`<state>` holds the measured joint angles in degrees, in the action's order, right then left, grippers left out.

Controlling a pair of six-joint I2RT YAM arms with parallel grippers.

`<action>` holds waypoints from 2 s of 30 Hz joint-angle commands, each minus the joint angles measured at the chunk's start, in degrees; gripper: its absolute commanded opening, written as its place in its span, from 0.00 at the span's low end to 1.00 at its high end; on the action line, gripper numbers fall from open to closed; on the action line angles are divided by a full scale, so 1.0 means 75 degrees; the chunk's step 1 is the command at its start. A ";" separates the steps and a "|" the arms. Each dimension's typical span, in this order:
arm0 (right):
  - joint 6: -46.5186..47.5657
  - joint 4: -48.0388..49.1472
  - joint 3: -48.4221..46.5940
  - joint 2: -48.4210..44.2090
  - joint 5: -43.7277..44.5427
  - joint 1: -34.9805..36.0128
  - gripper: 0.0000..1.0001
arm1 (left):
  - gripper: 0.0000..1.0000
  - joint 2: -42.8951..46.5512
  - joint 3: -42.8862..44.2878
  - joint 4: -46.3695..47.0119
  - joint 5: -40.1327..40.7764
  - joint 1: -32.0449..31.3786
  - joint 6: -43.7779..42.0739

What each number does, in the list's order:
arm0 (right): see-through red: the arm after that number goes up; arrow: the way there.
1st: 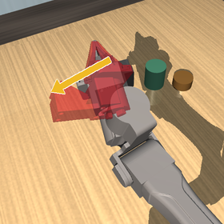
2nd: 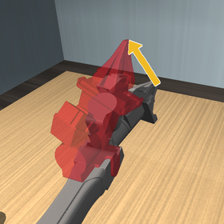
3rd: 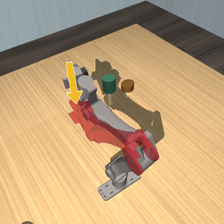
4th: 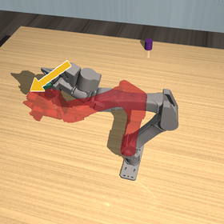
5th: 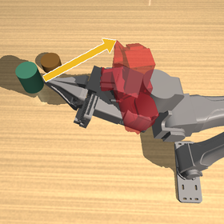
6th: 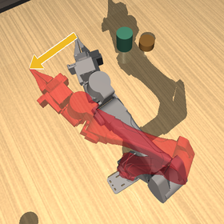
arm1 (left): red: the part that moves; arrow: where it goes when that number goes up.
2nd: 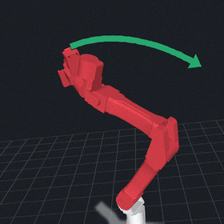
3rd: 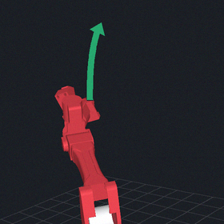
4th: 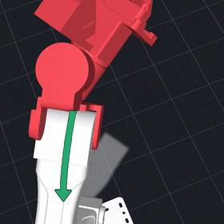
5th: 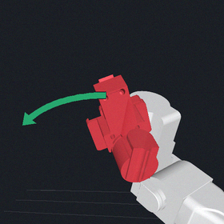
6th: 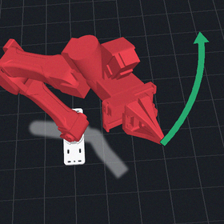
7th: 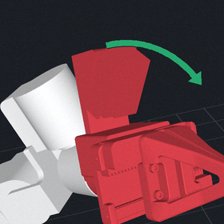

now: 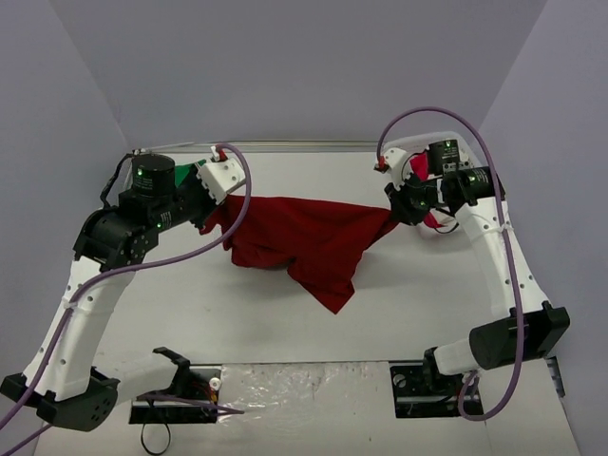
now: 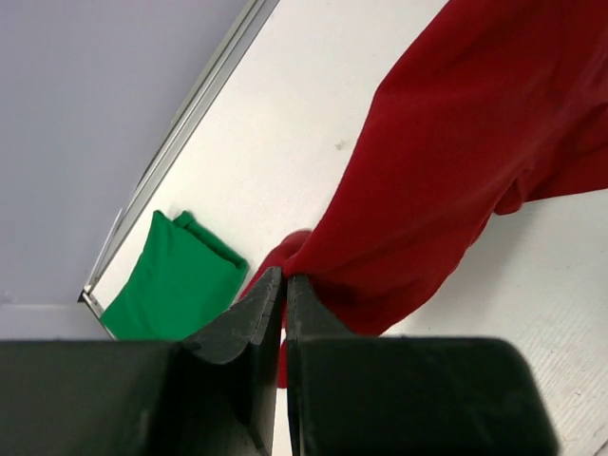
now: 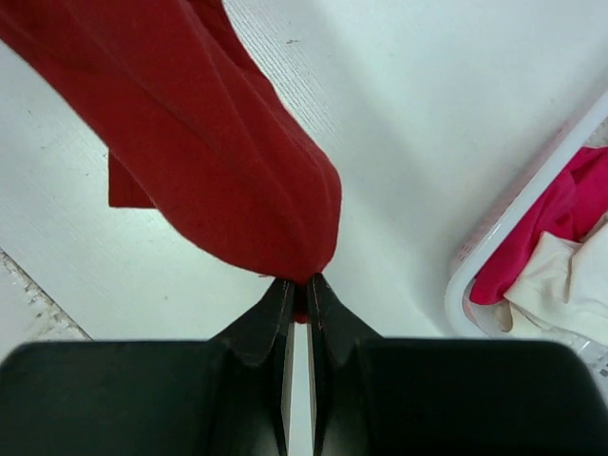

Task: Fold and stack the t-shirts
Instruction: Flatten out the tshirt

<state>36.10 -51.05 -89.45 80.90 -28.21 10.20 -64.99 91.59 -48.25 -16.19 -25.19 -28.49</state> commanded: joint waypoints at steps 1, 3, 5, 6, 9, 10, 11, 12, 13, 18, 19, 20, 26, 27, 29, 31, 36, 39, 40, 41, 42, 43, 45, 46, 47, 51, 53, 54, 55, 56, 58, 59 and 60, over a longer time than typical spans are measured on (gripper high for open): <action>-0.0030 -0.0028 -0.0190 0.0567 -0.0179 -0.0199 0.00 | 0.02 -0.0134 0.0327 -0.0376 -0.0631 0.0077 -0.0022; -0.0277 0.0184 -0.0249 0.1162 0.0057 -0.0316 0.00 | 0.02 -0.0485 0.0025 -0.0131 -0.0526 0.0089 0.0083; -0.0651 0.0652 -0.0226 0.1562 0.0326 -0.0597 0.00 | 0.02 -0.0999 -0.0281 0.0361 -0.0479 0.0124 0.0131; -0.0780 0.0840 -0.0156 0.1901 0.0432 -0.0679 0.00 | 0.02 -0.1211 -0.0422 0.0525 -0.0398 0.0124 0.0166; -0.1156 0.1450 -0.0004 0.2500 0.1099 -0.0820 0.00 | 0.02 -0.2113 -0.0914 0.1240 -0.0303 0.0148 0.0213; -0.1191 0.1520 -0.0003 0.2664 0.1228 -0.0844 0.00 | 0.02 -0.2348 -0.1043 0.1497 -0.0338 0.0148 0.0201; -0.1273 0.1626 -0.0015 0.2828 0.1543 -0.0855 0.00 | 0.03 -0.2861 -0.1091 0.1627 -0.0326 0.0148 0.0189; -0.1332 0.1685 -0.0050 0.3143 0.1674 -0.0856 0.01 | 0.03 -0.3144 -0.1091 0.1791 -0.0361 0.0148 0.0201; -0.1379 0.1708 -0.0120 0.3297 0.1768 -0.0844 0.09 | 0.18 -0.3425 -0.1068 0.1804 -0.0478 0.0148 0.0166; -0.1450 0.1767 -0.0249 0.3580 0.1664 -0.0832 0.39 | 0.37 -0.4787 -0.0681 0.1967 -0.0514 -0.0016 0.0154; -0.1438 0.1744 -0.0249 0.3557 0.1652 -0.0821 0.42 | 0.39 -0.4788 -0.0693 0.2026 -0.0549 -0.0016 0.0201; -0.1426 0.1744 -0.0214 0.3533 0.1651 -0.0809 0.45 | 0.43 -0.4683 -0.0739 0.2108 -0.0584 -0.0016 0.0236; -0.1368 0.1744 -0.0027 0.3100 0.1558 -0.0762 0.48 | 0.50 -0.3921 -0.1208 0.2297 -0.0514 0.0124 0.0073; -0.1391 0.1744 -0.0003 0.3065 0.1535 -0.0773 0.48 | 0.50 -0.3839 -0.1371 0.2378 -0.0491 0.0252 0.0084; -0.1414 0.1744 0.0102 0.2959 0.1523 -0.0750 0.48 | 0.53 -0.3663 -0.1536 0.2449 -0.0537 0.0428 0.0189; -0.1461 0.1767 0.0196 0.2878 0.1464 -0.0739 0.48 | 0.54 -0.3558 -0.1770 0.2496 -0.0794 0.0779 0.0376; -0.1496 0.1791 0.0465 0.2713 0.1441 -0.0715 0.48 | 0.56 -0.3499 -0.2518 0.2566 -0.1520 0.1248 0.0553; -0.1555 0.1837 0.0594 0.2678 0.1382 -0.0703 0.48 | 0.56 -0.3429 -0.3023 0.2881 -0.2105 0.1401 0.0622; -0.1567 0.1849 0.0641 0.2643 0.1347 -0.0692 0.48 | 0.56 -0.3405 -0.3257 0.2929 -0.2154 0.1425 0.0658; -0.1567 0.1884 0.0688 0.2619 0.1335 -0.0668 0.48 | 0.56 -0.3405 -0.3329 0.2964 -0.2178 0.1425 0.0693; -0.1567 0.1919 0.0781 0.2596 0.1347 -0.0668 0.48 | 0.56 -0.3405 -0.3376 0.2953 -0.2317 0.1425 0.0728; -0.1567 0.1931 0.0817 0.2596 0.1347 -0.0668 0.48 | 0.56 -0.3393 -0.3469 0.2906 -0.2388 0.1425 0.0717; -0.1567 0.1966 0.0887 0.2596 0.1347 -0.0656 0.48 | 0.56 -0.3381 -0.3610 0.2976 -0.2505 0.1425 0.0728; -0.1567 0.1978 0.0922 0.2607 0.1347 -0.0645 0.48 | 0.56 -0.3393 -0.3680 0.3104 -0.2541 0.1425 0.0717; -0.1590 0.2001 0.0946 0.2619 0.1347 -0.0645 0.48 | 0.56 -0.3393 -0.3820 0.3175 -0.2518 0.1425 0.0740; -0.1567 0.2025 0.1063 0.2526 0.1253 -0.0609 0.48 | 0.56 -0.3557 -0.4032 0.3596 -0.2401 0.1425 0.0729; -0.1543 0.2037 0.1098 0.2455 0.1253 -0.0586 0.48 | 0.56 -0.3627 -0.4126 0.3796 -0.2319 0.1425 0.0775; -0.1532 0.2037 0.1133 0.2443 0.1253 -0.0586 0.48 | 0.56 -0.3662 -0.4115 0.3878 -0.2295 0.1425 0.0798; -0.1520 0.2037 0.1145 0.2432 0.1241 -0.0586 0.48 | 0.56 -0.3779 -0.4045 0.3867 -0.2307 0.1413 0.0799; -0.1508 0.2037 0.1157 0.2420 0.1265 -0.0586 0.48 | 0.56 -0.3838 -0.4009 0.3844 -0.2353 0.1413 0.0799; -0.1508 0.2060 0.1204 0.2432 0.1276 -0.0586 0.48 | 0.56 -0.3966 -0.3962 0.3832 -0.2528 0.1425 0.0810; -0.1508 0.2060 0.1216 0.2466 0.1288 -0.0586 0.48 | 0.55 -0.3990 -0.3951 0.3855 -0.2587 0.1413 0.0822; -0.1508 0.2083 0.1227 0.2478 0.1288 -0.0586 0.48 | 0.55 -0.4026 -0.3962 0.3936 -0.2611 0.1402 0.0845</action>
<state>24.91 -34.79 -80.99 101.82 -17.89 5.34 -94.91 60.38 -20.64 -33.41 -14.61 -22.85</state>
